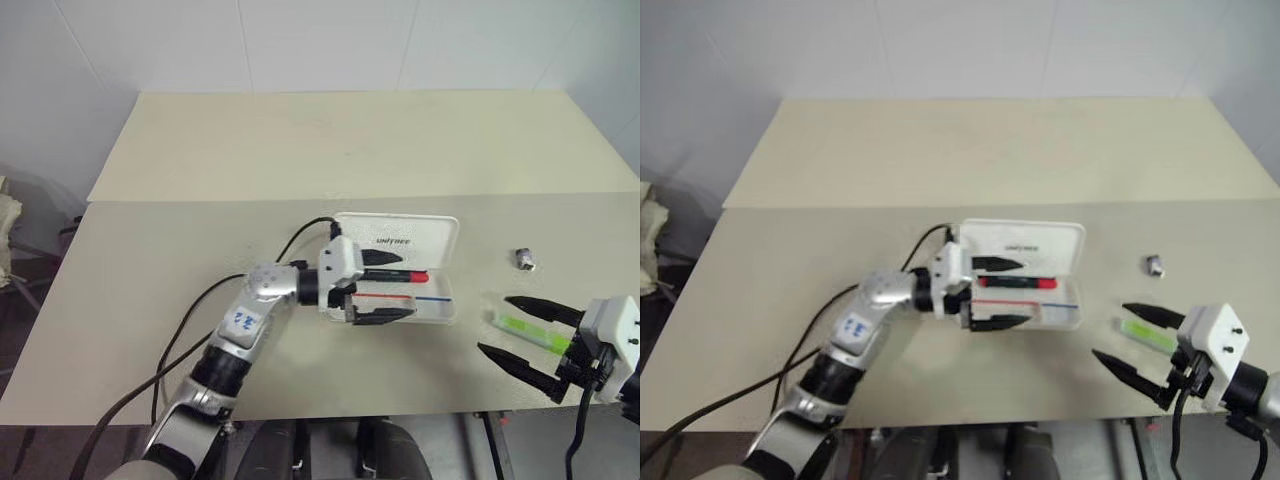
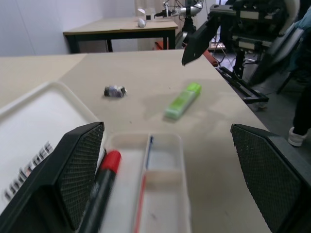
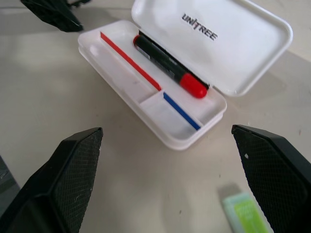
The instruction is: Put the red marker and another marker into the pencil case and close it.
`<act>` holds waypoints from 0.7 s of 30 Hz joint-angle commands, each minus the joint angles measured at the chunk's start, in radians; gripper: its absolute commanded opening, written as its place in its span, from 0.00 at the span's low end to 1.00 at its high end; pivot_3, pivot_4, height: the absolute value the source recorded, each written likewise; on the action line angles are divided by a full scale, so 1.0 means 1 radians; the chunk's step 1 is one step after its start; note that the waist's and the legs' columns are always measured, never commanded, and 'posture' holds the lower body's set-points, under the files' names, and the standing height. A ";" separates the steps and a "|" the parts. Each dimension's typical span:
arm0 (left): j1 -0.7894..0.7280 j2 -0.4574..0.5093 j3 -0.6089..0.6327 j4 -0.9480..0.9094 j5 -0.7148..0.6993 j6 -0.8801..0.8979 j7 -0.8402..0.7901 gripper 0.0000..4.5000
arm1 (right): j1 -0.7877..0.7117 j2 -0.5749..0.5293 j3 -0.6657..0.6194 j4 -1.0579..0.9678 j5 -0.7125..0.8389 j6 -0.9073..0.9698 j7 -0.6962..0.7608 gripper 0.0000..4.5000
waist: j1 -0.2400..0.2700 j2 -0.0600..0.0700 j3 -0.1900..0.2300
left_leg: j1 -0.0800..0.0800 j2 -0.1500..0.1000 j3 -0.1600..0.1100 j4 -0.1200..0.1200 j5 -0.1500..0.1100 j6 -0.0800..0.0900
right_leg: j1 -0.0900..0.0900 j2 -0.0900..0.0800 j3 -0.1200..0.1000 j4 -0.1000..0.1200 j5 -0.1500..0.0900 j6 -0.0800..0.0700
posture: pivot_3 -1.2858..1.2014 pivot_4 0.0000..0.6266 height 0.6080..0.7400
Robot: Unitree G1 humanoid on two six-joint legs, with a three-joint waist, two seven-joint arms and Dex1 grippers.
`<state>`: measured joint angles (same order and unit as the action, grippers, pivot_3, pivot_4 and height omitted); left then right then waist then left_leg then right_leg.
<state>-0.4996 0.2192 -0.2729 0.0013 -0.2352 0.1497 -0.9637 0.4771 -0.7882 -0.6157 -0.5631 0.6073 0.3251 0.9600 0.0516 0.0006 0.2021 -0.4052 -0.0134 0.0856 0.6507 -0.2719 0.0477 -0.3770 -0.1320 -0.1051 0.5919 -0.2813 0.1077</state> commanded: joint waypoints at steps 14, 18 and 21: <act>0.158 0.192 0.144 -0.240 -0.101 0.037 0.001 0.99 | 0.081 0.044 0.018 -0.030 -0.100 0.023 -0.064 1.00 | -0.003 0.000 -0.002 | 0.000 0.002 0.001 -0.003 -0.002 -0.001 | -0.001 0.001 0.001 -0.003 -0.001 -0.002 | 0.52 0.24 1.00; 0.169 0.261 0.185 -0.259 -0.128 0.044 -0.032 0.99 | -0.031 -0.062 0.070 0.223 -0.151 -0.122 0.114 1.00 | -0.016 -0.002 -0.001 | 0.001 0.002 0.004 -0.001 -0.002 0.000 | -0.001 0.001 0.002 -0.002 0.000 -0.001 | 0.52 0.24 1.00; 0.179 0.300 0.211 -0.258 -0.145 0.044 -0.048 0.99 | -0.131 -0.117 0.104 0.369 -0.176 -0.192 0.187 1.00 | -0.024 -0.001 -0.001 | 0.001 0.002 0.005 -0.001 -0.002 0.001 | -0.001 0.001 0.002 -0.001 0.000 0.000 | 0.52 0.24 1.00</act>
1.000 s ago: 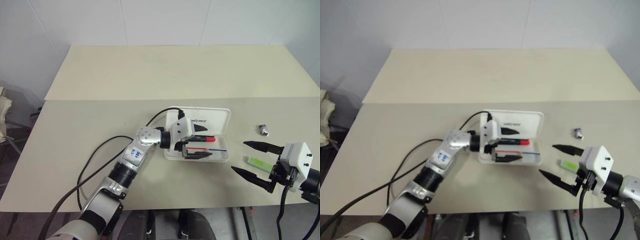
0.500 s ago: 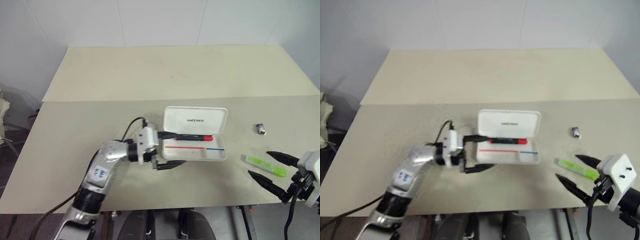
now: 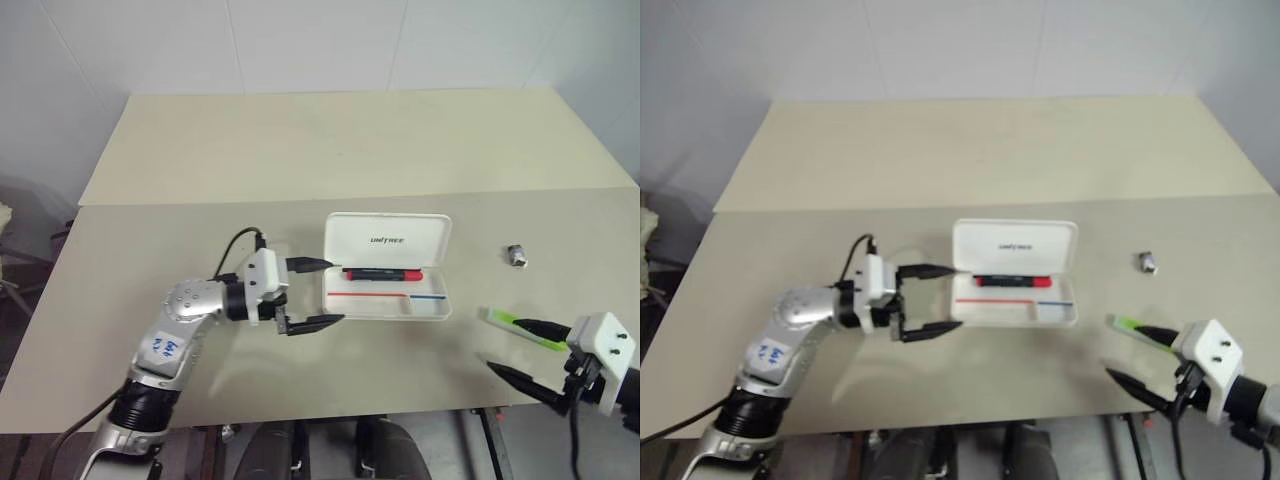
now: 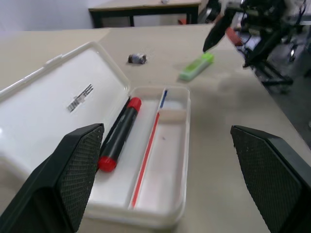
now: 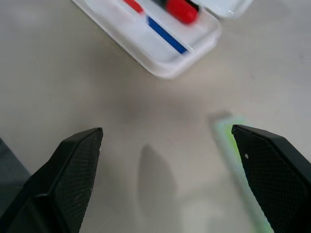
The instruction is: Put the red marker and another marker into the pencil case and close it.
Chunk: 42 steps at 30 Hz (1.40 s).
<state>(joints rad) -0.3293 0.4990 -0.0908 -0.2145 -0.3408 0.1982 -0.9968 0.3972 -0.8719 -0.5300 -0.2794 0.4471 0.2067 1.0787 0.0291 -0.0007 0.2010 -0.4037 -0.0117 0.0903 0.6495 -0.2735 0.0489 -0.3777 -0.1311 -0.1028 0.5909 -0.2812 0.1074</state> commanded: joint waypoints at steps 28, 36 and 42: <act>0.117 0.140 0.143 -0.220 -0.095 0.070 0.055 1.00 | -0.468 -0.176 0.308 0.819 -0.203 -0.306 0.326 0.91 | -0.002 0.001 0.000 | 0.001 0.001 0.000 0.001 0.002 -0.007 | 0.000 -0.001 -0.001 0.000 0.000 -0.001 | 0.52 0.24 1.00; 0.084 0.128 0.125 -0.194 -0.088 0.059 0.051 1.00 | -0.469 -0.142 0.308 0.698 -0.166 -0.280 0.307 0.31 | -0.005 0.001 0.000 | 0.001 0.001 0.000 -0.001 0.002 -0.009 | 0.000 -0.001 -0.001 0.000 0.000 -0.001 | 0.52 0.24 1.00; 0.059 0.118 0.109 -0.162 -0.081 0.039 0.039 1.00 | -0.467 -0.119 0.298 0.583 -0.146 -0.246 0.272 0.24 | -0.007 0.001 0.000 | 0.001 0.001 0.001 -0.001 0.002 -0.009 | -0.001 0.000 -0.001 0.001 0.000 -0.001 | 0.52 0.24 1.00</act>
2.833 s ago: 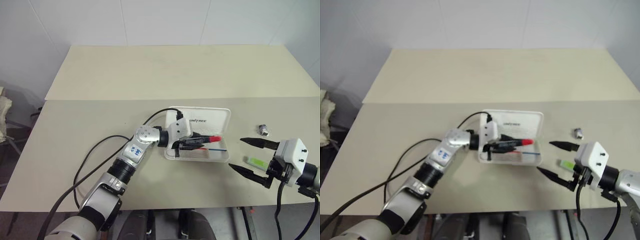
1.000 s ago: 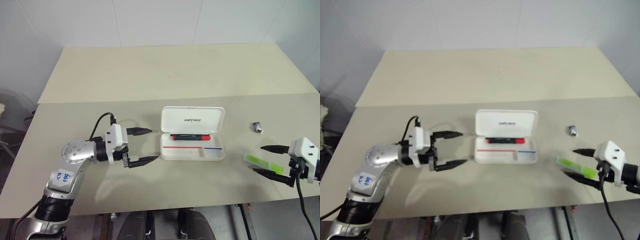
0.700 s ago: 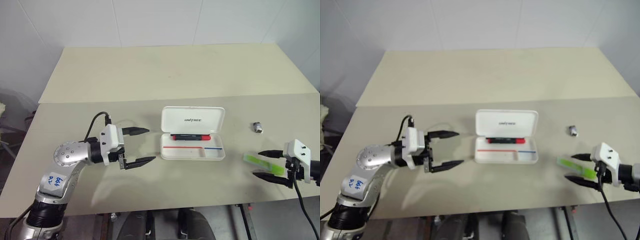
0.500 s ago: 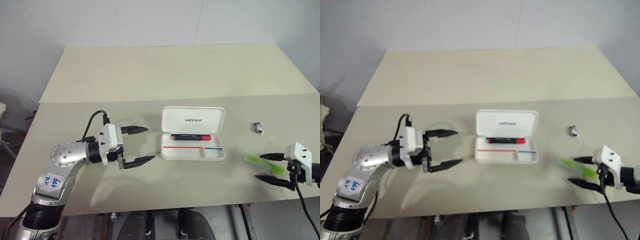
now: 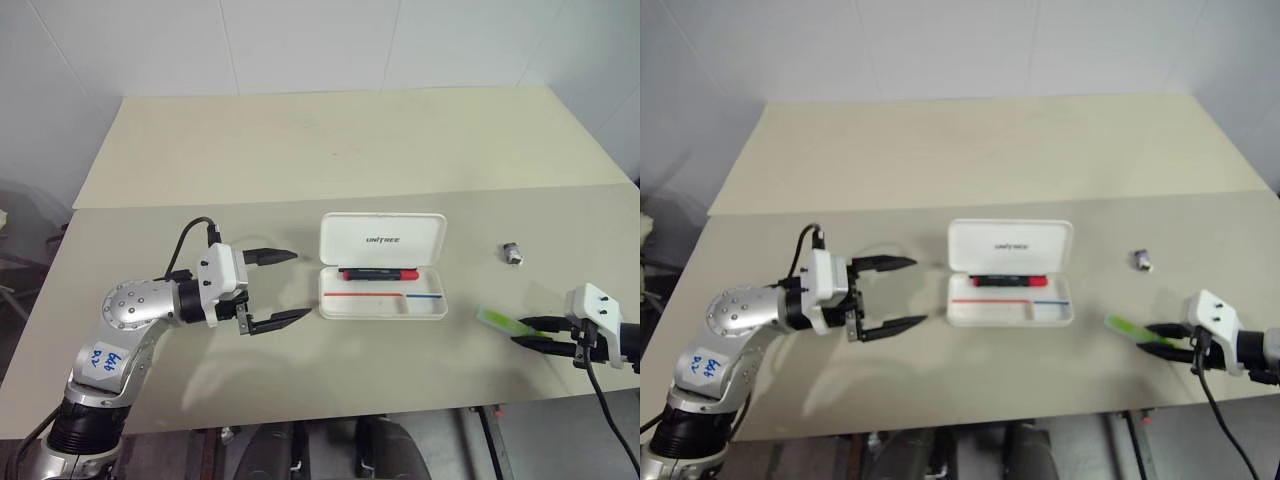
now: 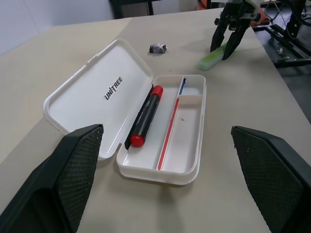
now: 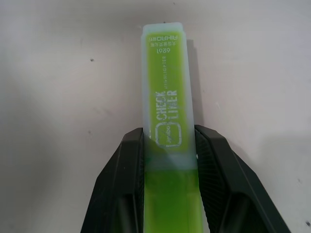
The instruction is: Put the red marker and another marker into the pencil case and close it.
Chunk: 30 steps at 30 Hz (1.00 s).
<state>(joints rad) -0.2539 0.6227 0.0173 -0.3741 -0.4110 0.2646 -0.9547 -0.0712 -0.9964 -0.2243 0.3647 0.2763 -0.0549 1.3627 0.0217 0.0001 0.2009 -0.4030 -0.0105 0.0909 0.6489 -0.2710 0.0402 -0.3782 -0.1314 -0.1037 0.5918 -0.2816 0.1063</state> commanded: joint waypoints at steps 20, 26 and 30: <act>0.009 0.000 -0.020 0.070 0.013 -0.113 -0.047 1.00 | -0.296 0.022 0.118 -0.437 0.132 0.287 -0.051 0.24 | -0.001 0.001 0.000 | -0.002 0.000 0.000 -0.001 0.000 0.000 | -0.003 0.000 0.001 0.000 0.000 0.000 | 0.52 0.24 1.00; 0.062 0.032 0.002 0.103 0.029 -0.151 -0.067 1.00 | -0.417 0.171 0.297 -0.532 0.093 0.387 -0.121 0.24 | -0.002 0.001 0.000 | -0.004 0.001 0.002 -0.002 0.000 -0.001 | -0.008 0.000 0.001 0.001 0.000 -0.001 | 0.52 0.24 1.00; 0.094 0.055 0.022 0.120 0.037 -0.167 -0.071 1.00 | -0.463 0.233 0.374 -0.523 0.053 0.392 -0.137 0.24 | 0.002 0.001 0.000 | -0.008 0.001 0.003 -0.001 -0.001 -0.001 | -0.012 -0.001 0.000 0.002 0.000 -0.001 | 0.52 0.24 1.00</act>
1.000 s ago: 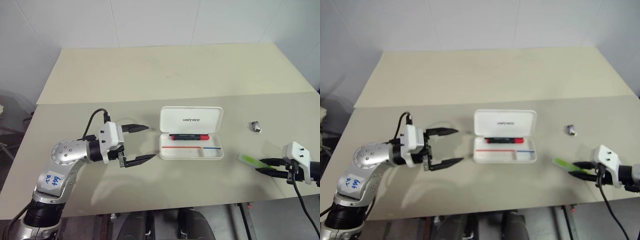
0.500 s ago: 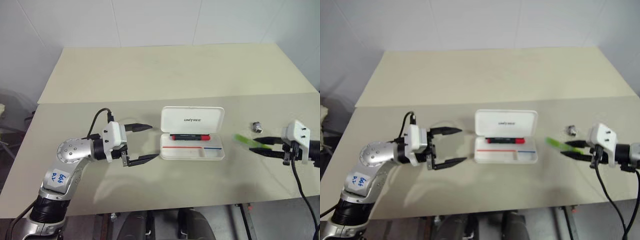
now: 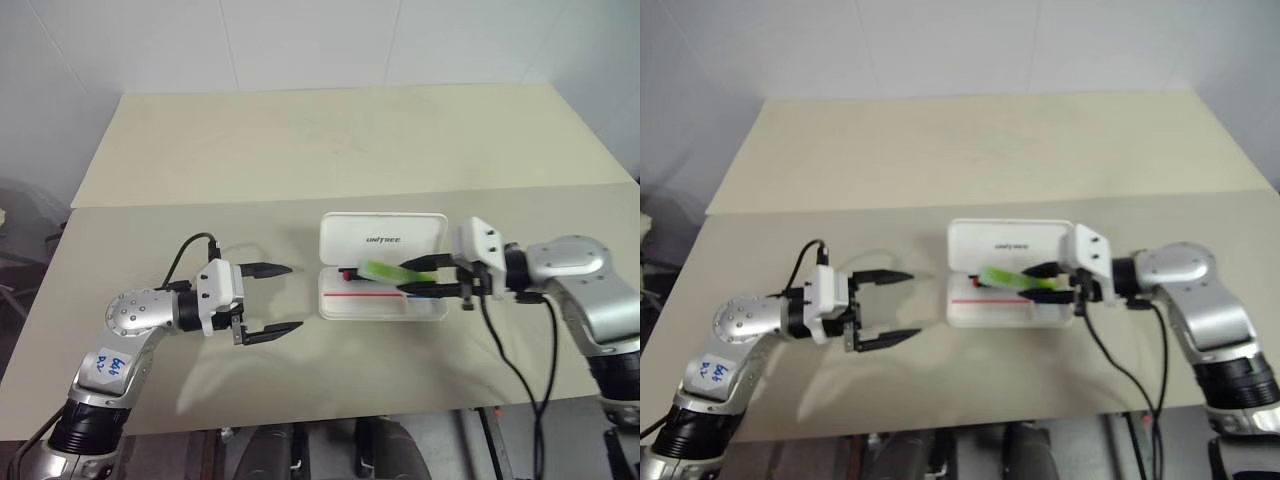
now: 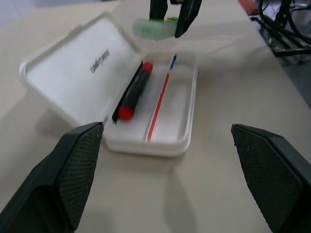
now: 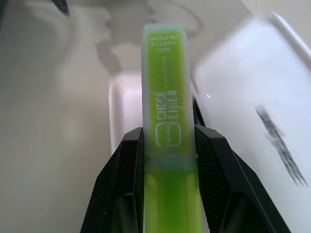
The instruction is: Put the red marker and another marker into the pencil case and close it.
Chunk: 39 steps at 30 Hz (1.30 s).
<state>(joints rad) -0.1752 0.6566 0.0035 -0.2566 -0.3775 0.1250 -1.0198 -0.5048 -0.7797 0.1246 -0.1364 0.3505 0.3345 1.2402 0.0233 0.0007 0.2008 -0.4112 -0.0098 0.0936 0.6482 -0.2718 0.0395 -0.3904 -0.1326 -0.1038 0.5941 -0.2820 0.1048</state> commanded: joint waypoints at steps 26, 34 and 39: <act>0.060 0.035 0.046 -0.011 0.007 -0.035 0.021 1.00 | -0.065 0.090 0.199 -0.075 -0.131 0.109 -0.029 0.24 | -0.026 0.000 0.000 | -0.001 0.000 0.004 0.001 -0.001 0.000 | -0.003 0.000 -0.001 0.007 0.000 0.000 | 0.52 0.24 1.00; 0.054 0.037 0.045 -0.014 0.004 -0.027 0.026 1.00 | -0.071 0.098 0.218 -0.003 -0.165 0.024 -0.005 0.24 | -0.026 -0.001 0.000 | 0.000 0.000 0.004 0.001 -0.001 0.000 | -0.003 -0.001 -0.001 0.007 0.000 -0.001 | 0.52 0.24 1.00; 0.049 0.034 0.044 -0.015 0.006 -0.023 0.031 1.00 | -0.093 0.087 0.215 0.044 -0.189 -0.030 0.018 0.24 | -0.026 -0.001 -0.001 | 0.002 0.000 0.006 0.001 -0.001 0.000 | -0.003 -0.001 -0.001 0.007 0.000 -0.001 | 0.52 0.24 1.00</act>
<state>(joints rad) -0.1145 0.6876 0.0381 -0.2308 -0.3673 0.1031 -0.9961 -0.5823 -0.6820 0.3445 -0.0918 0.1674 0.3267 1.2413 -0.0024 -0.0005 0.2002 -0.4090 -0.0095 0.1002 0.6492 -0.2724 0.0393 -0.3935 -0.1339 -0.1048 0.6012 -0.2821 0.1042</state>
